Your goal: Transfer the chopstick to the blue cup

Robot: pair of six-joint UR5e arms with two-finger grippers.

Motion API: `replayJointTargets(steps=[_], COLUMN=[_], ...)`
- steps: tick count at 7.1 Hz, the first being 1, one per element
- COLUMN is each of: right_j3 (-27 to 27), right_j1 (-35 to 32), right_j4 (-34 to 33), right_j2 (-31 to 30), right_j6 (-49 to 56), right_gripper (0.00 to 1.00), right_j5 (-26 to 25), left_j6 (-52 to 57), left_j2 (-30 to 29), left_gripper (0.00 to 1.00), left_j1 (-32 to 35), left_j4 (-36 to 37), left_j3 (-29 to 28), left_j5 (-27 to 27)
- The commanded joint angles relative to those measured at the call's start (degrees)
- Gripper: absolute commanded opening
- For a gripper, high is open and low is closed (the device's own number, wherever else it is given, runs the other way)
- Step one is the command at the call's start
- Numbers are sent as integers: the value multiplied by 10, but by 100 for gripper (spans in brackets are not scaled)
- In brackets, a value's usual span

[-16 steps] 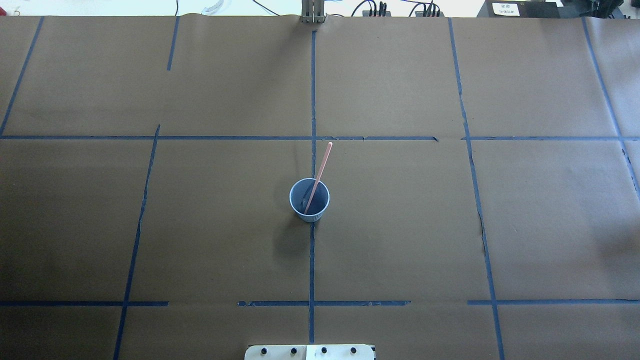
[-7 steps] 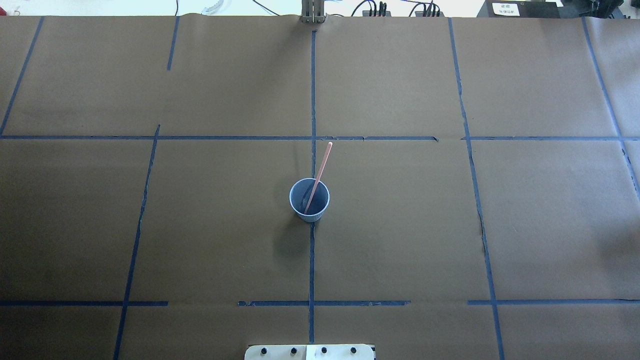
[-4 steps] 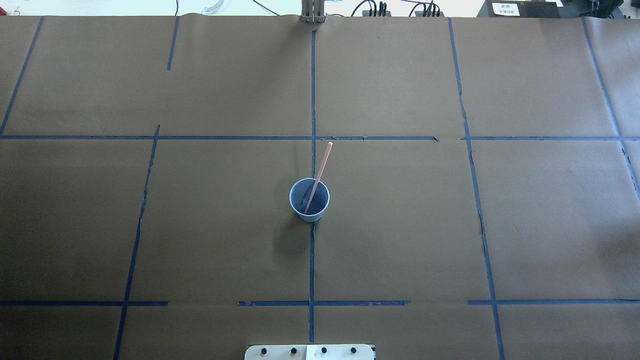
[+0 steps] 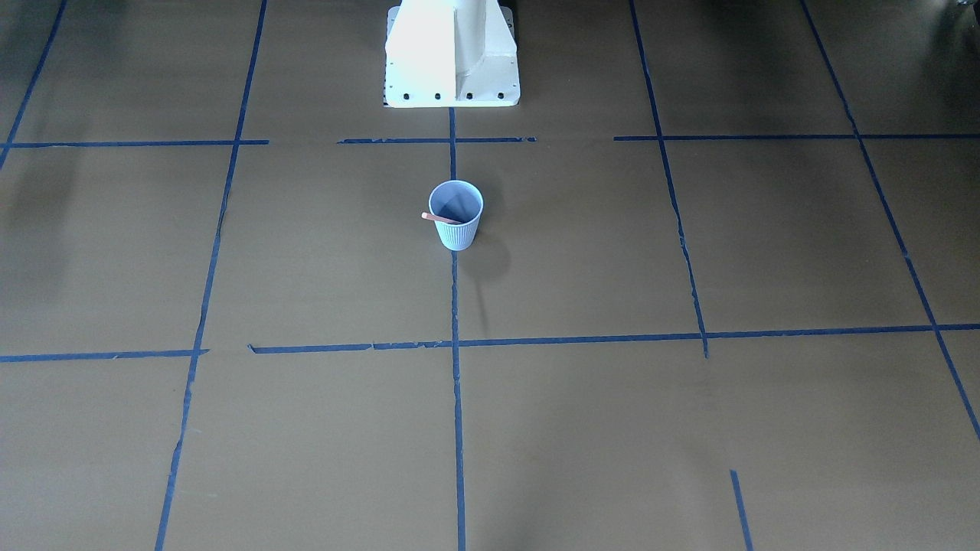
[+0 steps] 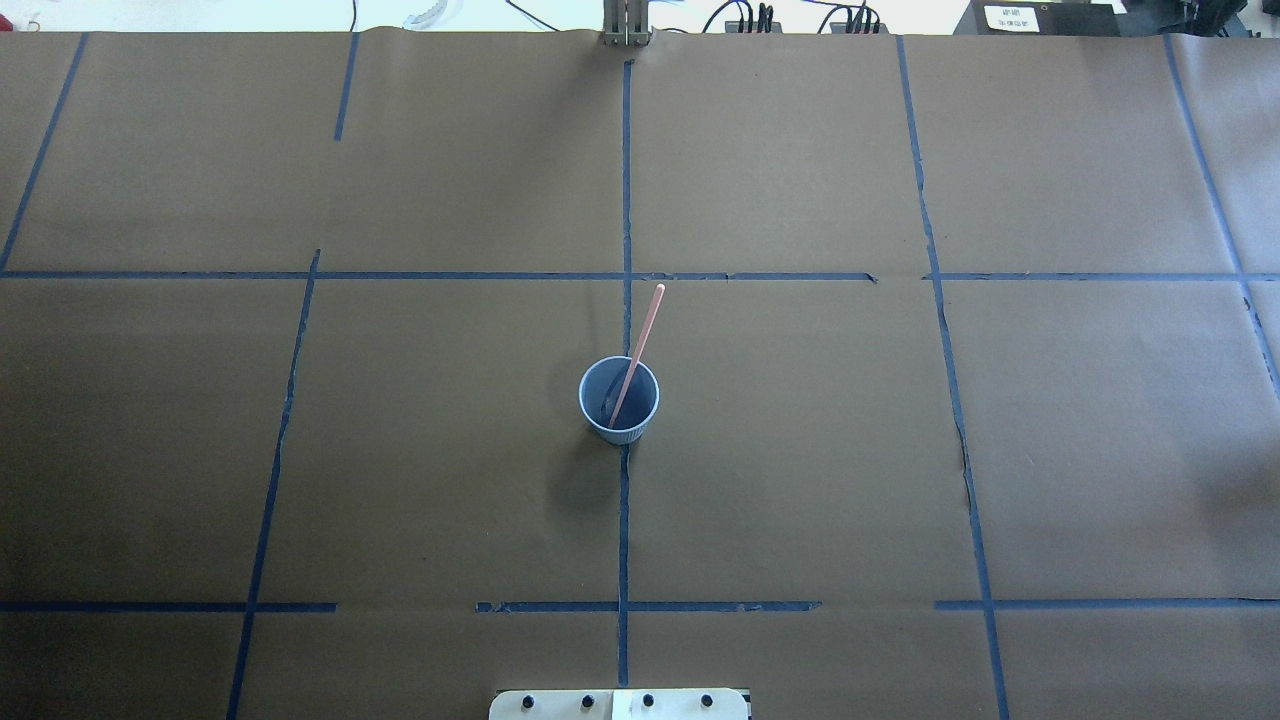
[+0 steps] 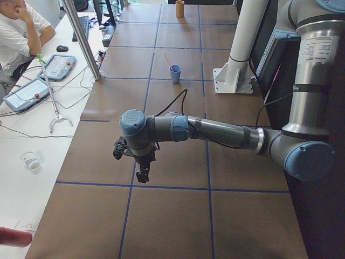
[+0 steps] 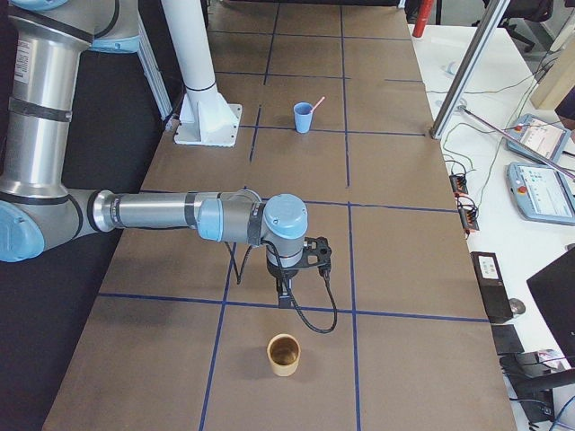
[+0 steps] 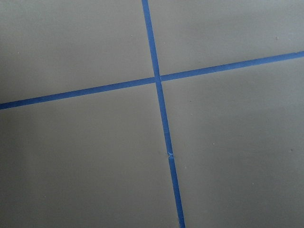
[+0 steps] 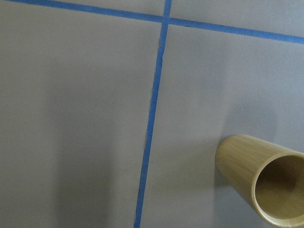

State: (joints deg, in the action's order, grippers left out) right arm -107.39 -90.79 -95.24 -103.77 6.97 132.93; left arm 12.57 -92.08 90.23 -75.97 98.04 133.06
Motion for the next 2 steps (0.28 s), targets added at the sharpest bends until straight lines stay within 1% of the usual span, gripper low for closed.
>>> replayJointTargets(steps=[1,2], right_j3=[9,16], right_j1=[-1,0], right_j4=[15,16], right_j2=[-1,9], right_j6=[-40,-42], right_gripper=[100,100], right_j5=[37,48], left_j6=[0,-1], left_j2=[-4,-7], left_gripper=[100,100], left_j1=[0,-1], left_j4=[-1,-2], left_j3=[-2,0], left_j5=[0,-1])
